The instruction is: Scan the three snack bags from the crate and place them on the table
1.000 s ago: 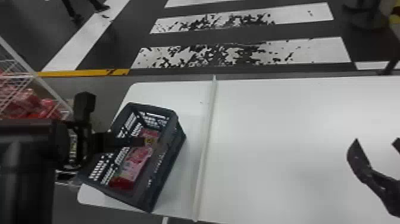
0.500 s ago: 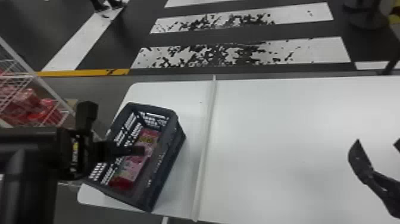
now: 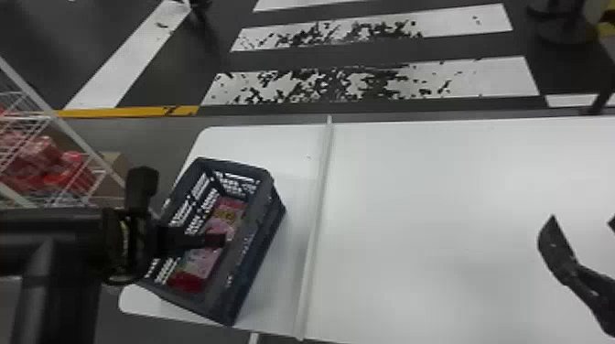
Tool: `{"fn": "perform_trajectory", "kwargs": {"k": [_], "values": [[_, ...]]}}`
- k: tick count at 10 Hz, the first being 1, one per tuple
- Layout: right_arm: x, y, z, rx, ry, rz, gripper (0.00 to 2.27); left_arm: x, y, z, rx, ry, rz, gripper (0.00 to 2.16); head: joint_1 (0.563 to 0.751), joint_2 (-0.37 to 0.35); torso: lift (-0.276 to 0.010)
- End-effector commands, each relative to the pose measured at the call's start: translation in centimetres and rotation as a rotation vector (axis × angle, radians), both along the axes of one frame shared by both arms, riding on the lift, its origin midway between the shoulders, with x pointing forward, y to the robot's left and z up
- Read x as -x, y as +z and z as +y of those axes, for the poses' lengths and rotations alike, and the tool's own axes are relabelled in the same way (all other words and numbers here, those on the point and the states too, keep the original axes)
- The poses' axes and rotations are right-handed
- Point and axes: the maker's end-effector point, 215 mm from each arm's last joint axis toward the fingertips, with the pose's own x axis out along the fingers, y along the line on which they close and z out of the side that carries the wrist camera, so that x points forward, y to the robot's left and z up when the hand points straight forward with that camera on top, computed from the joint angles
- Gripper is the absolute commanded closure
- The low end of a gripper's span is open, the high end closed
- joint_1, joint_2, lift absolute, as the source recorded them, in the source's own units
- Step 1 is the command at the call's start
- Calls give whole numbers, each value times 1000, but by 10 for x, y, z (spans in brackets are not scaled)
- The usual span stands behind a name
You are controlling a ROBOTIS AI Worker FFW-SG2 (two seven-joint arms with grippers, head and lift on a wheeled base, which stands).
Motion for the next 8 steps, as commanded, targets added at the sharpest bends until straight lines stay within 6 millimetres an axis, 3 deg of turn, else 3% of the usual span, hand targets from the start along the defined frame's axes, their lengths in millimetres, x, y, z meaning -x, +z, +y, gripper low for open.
{"fn": "perform_trajectory", "kwargs": {"k": [1, 4, 8], "values": [[0, 1, 0, -6, 2, 0, 144, -2, -6, 2, -4, -1, -22, 87, 695, 245, -62], [0, -1, 2, 0, 15, 4, 144, -1, -22, 2, 6, 8, -23, 83, 695, 247, -62], [6, 0, -1, -4, 12, -5, 144, -20, -24, 4, -42, -10, -17, 80, 695, 246, -62]]}}
